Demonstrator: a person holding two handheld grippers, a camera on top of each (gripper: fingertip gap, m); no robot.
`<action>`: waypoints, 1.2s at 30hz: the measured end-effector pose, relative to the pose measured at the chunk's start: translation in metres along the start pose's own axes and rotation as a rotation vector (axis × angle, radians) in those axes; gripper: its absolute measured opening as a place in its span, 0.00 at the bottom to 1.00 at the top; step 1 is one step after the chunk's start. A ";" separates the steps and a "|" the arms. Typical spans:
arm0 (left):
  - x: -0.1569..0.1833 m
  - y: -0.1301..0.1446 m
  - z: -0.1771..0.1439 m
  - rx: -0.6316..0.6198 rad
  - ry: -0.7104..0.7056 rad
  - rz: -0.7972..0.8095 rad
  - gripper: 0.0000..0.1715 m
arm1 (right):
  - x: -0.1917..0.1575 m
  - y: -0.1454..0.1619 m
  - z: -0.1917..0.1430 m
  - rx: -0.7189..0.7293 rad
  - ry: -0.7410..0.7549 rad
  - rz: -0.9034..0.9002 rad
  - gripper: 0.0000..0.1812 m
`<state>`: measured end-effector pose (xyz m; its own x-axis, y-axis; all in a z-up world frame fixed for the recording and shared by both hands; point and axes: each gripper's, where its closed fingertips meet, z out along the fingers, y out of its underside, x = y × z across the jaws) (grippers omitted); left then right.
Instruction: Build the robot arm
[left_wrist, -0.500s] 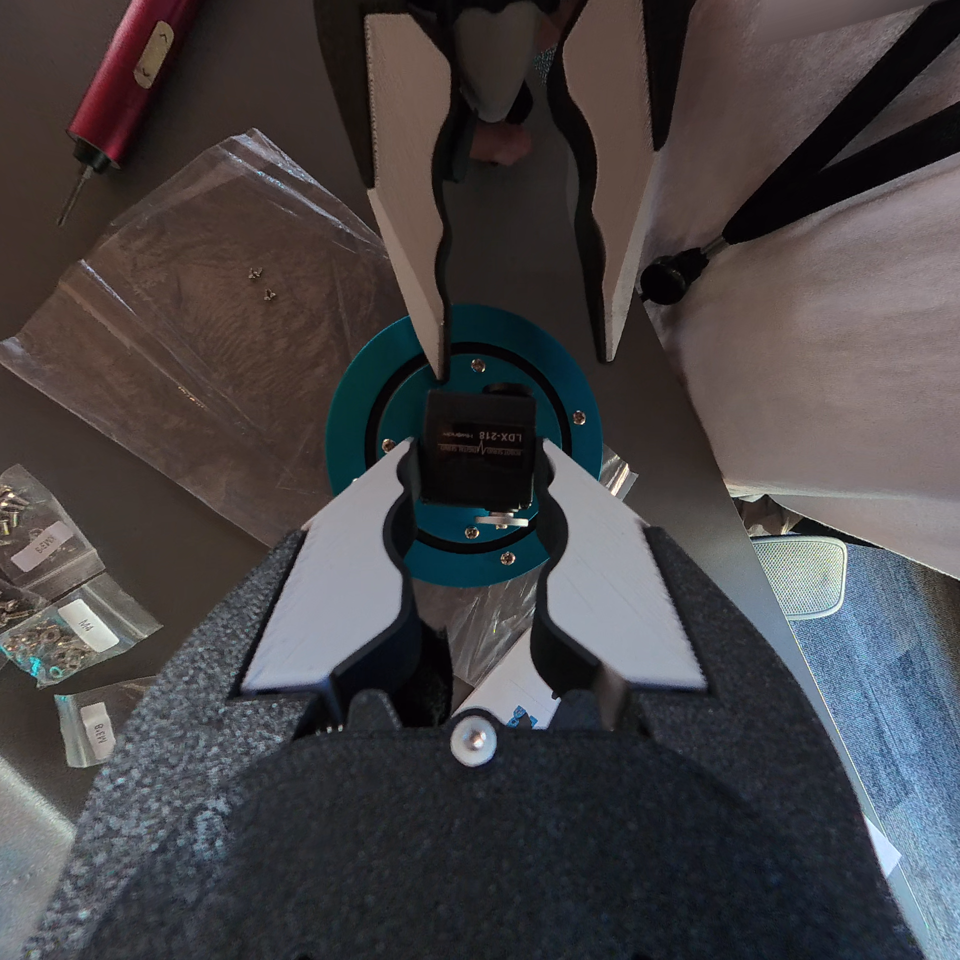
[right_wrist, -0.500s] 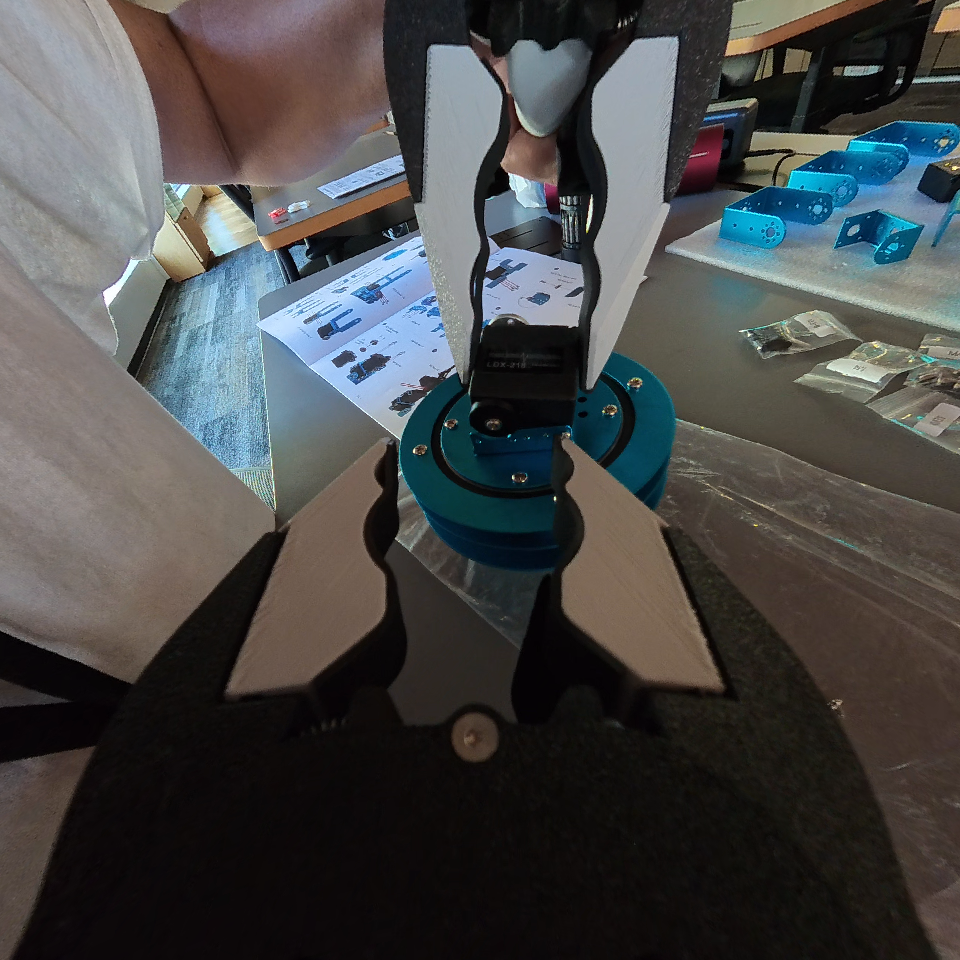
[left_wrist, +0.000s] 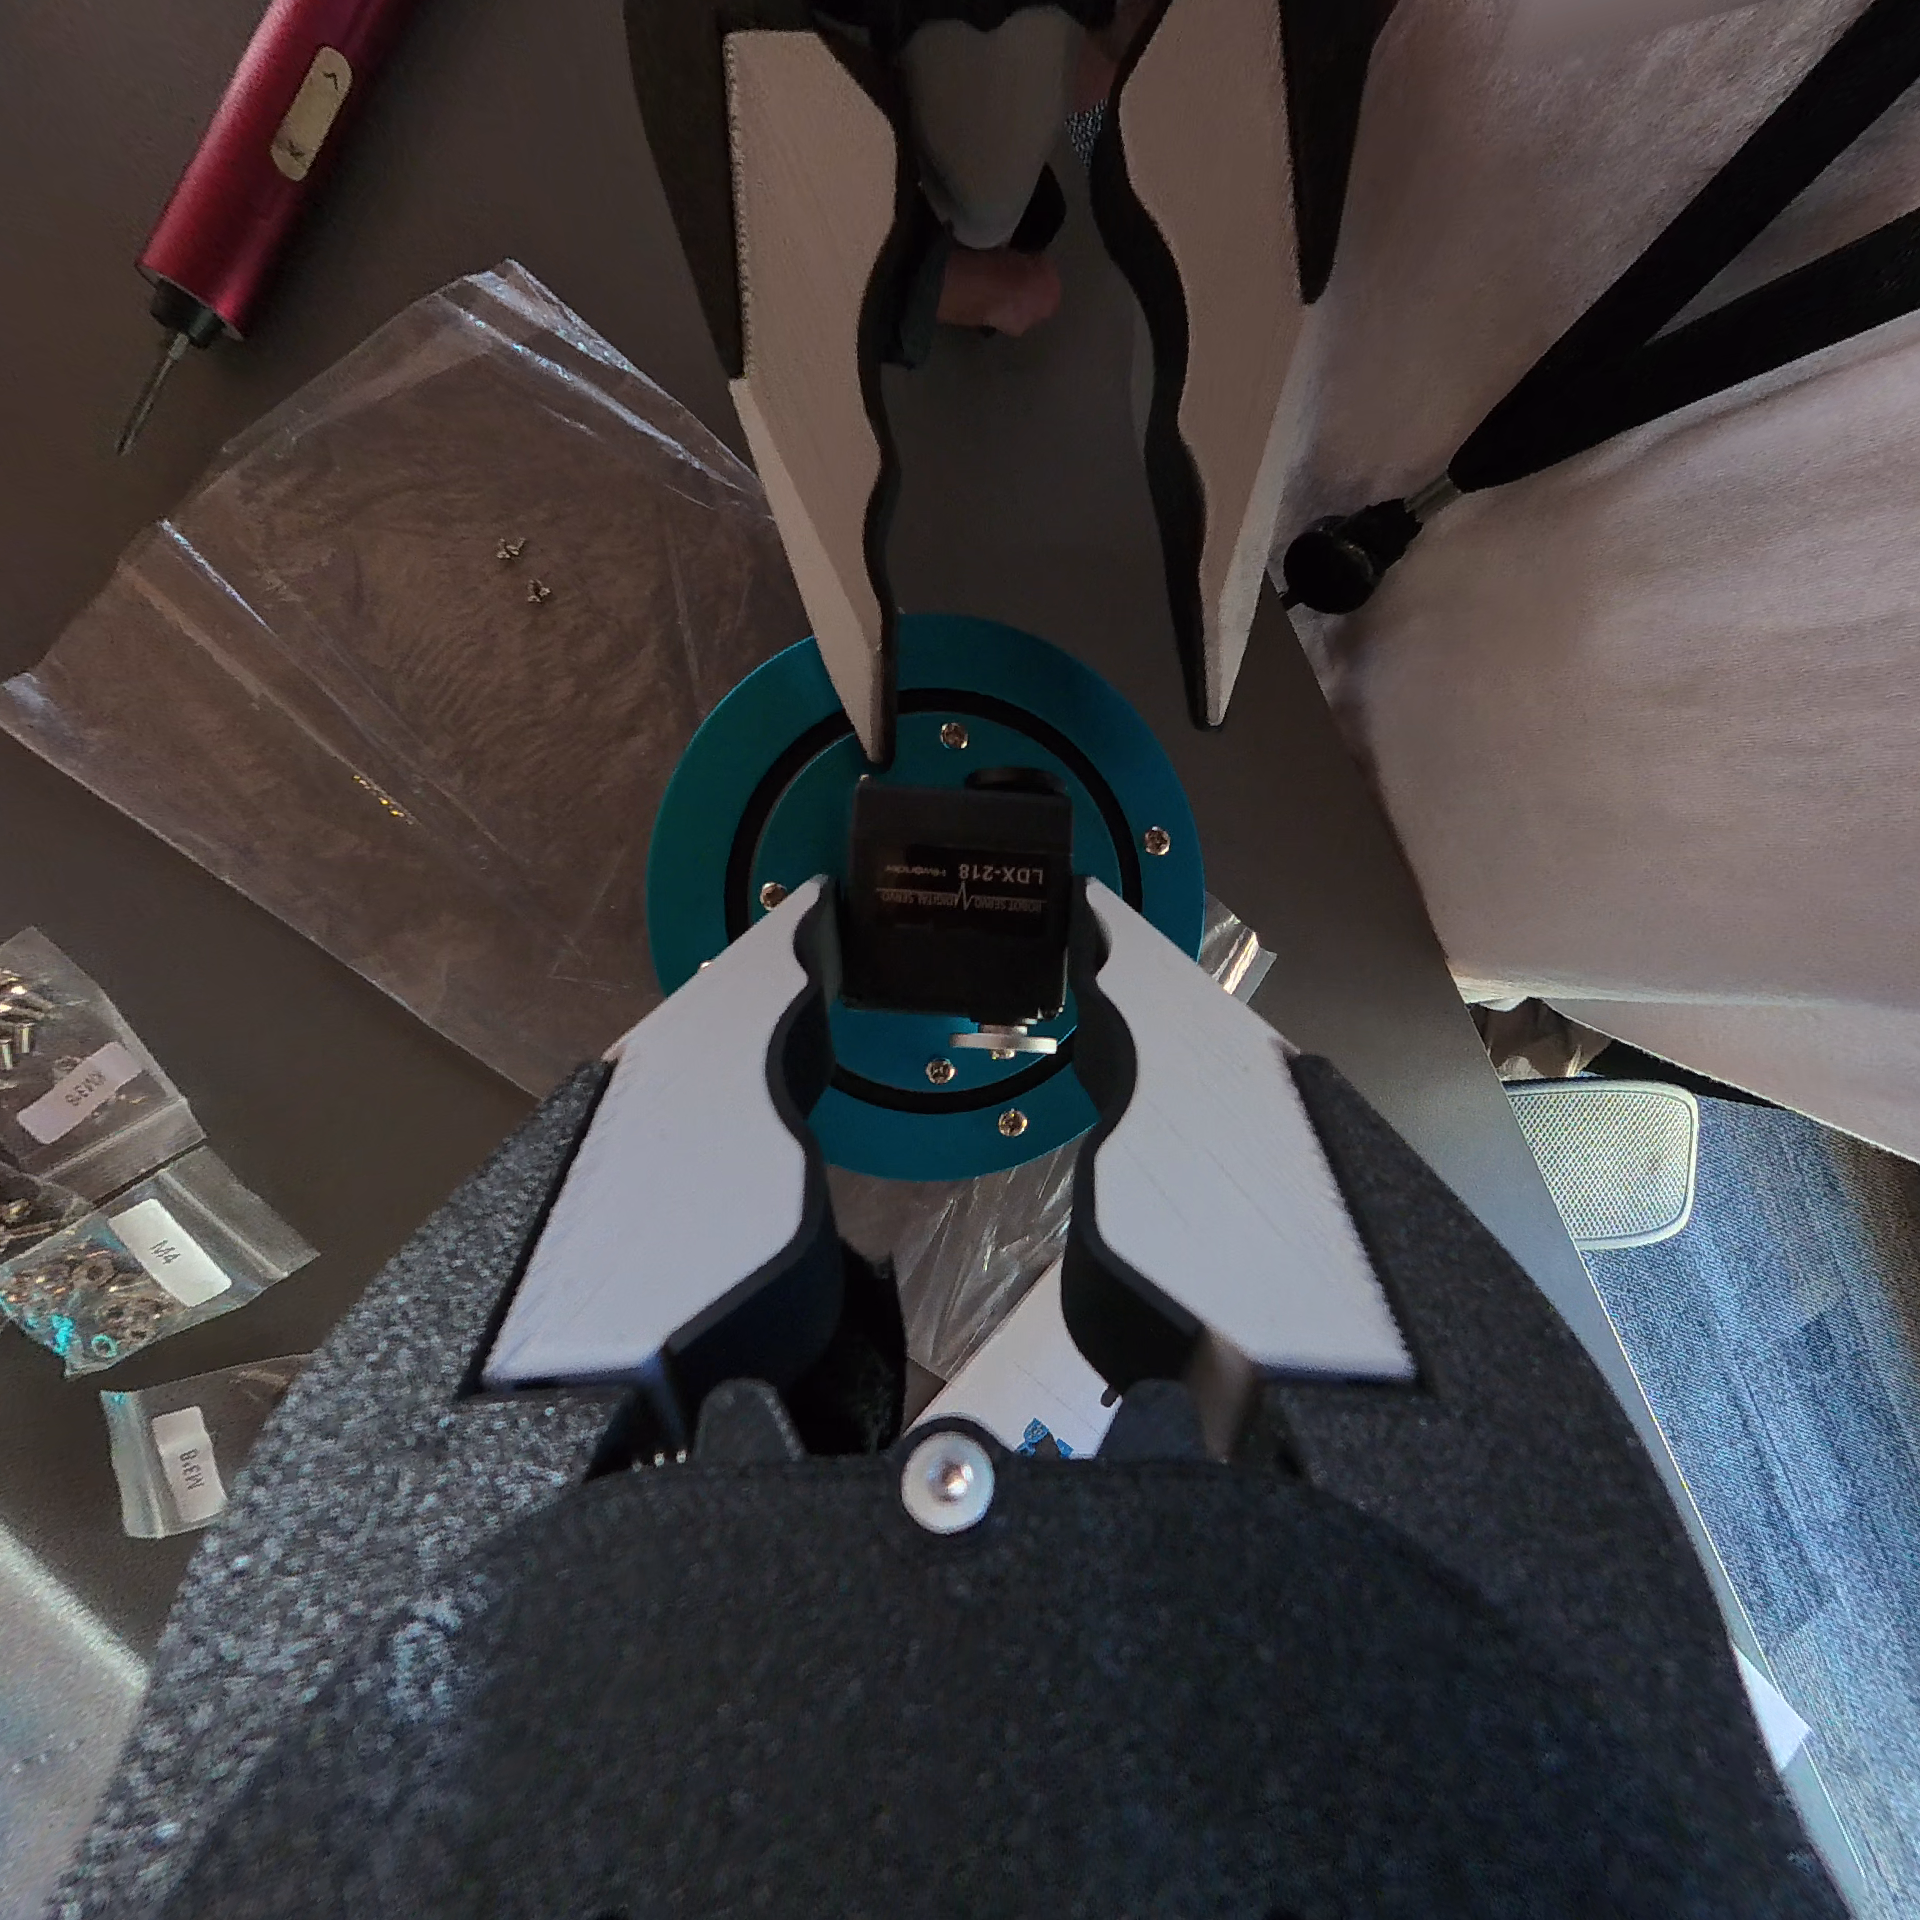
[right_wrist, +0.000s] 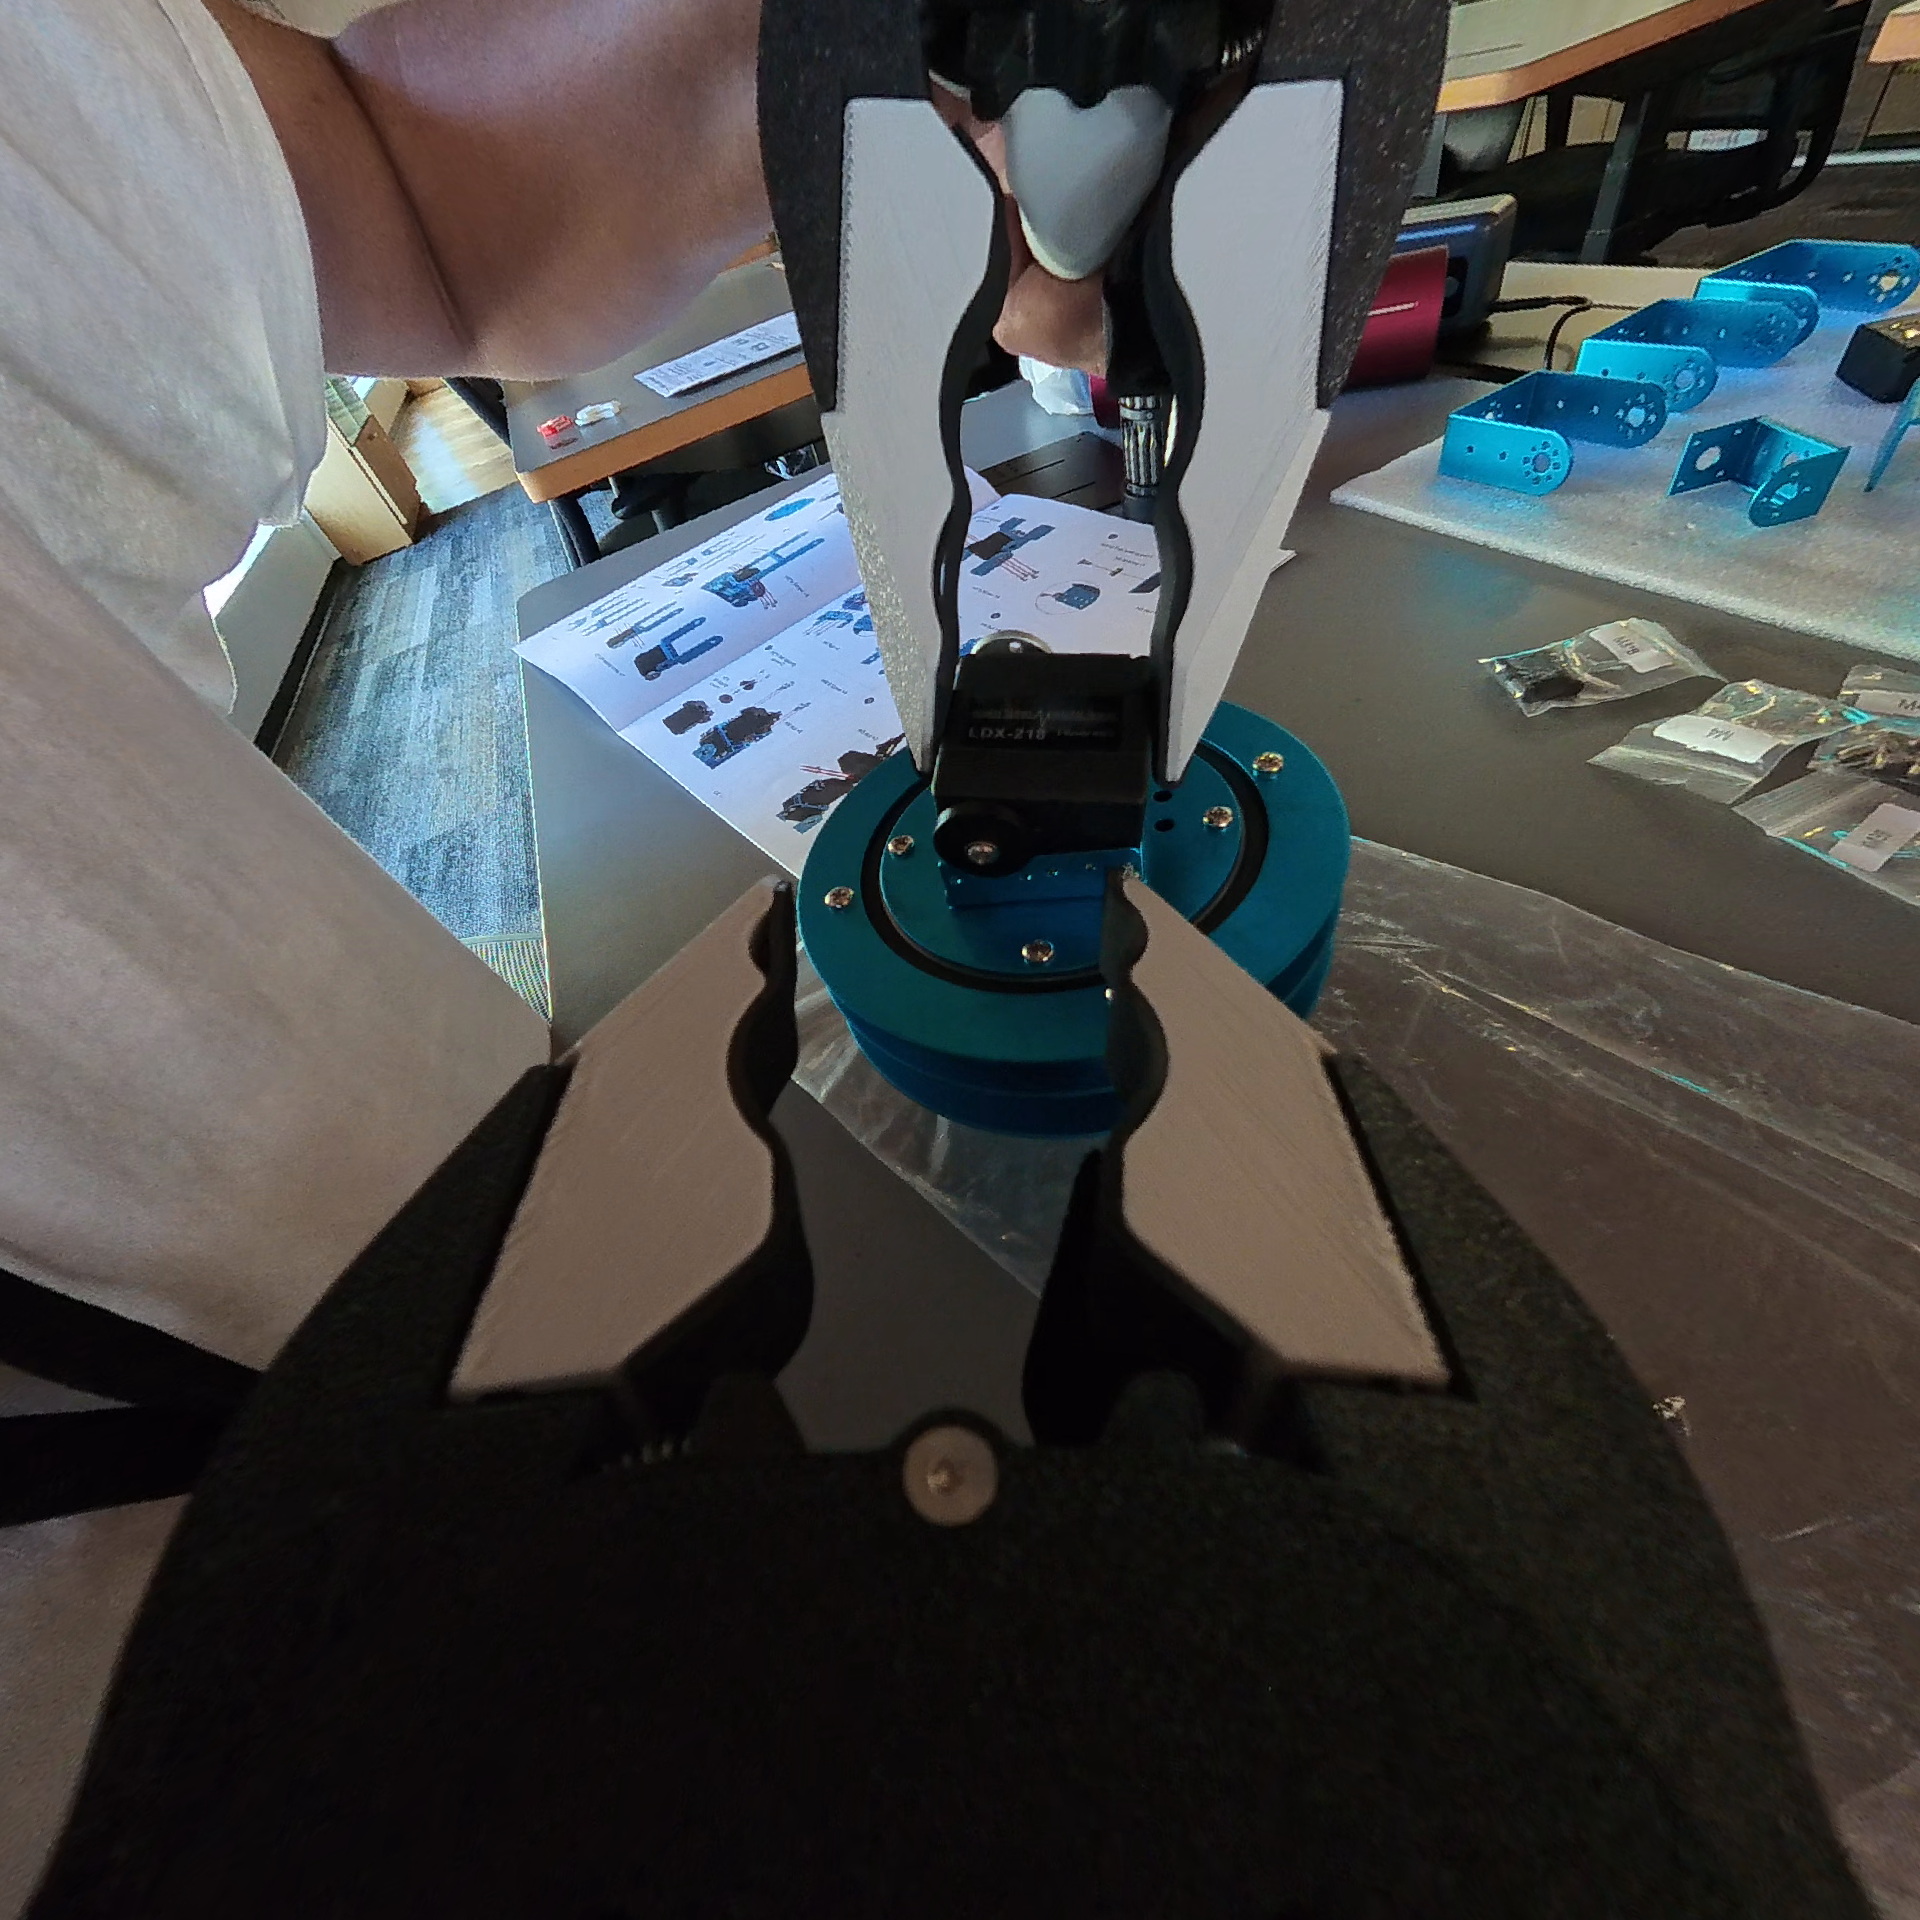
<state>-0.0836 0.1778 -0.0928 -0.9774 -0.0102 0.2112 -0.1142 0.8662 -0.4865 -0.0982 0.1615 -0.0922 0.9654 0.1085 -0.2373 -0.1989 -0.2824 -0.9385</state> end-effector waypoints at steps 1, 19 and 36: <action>0.000 0.000 0.000 0.000 0.000 0.000 0.25 | 0.000 0.000 0.000 0.000 0.001 0.001 0.32; 0.001 0.000 0.001 0.006 -0.004 0.002 0.25 | -0.001 0.007 0.001 -0.089 0.034 0.021 0.35; 0.001 0.001 0.001 -0.002 -0.009 0.007 0.25 | -0.001 0.006 0.004 -0.128 0.035 0.022 0.37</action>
<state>-0.0851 0.1780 -0.0936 -0.9797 -0.0083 0.2001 -0.1066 0.8673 -0.4862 -0.1013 0.1636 -0.0983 0.9668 0.0682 -0.2462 -0.1989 -0.4040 -0.8929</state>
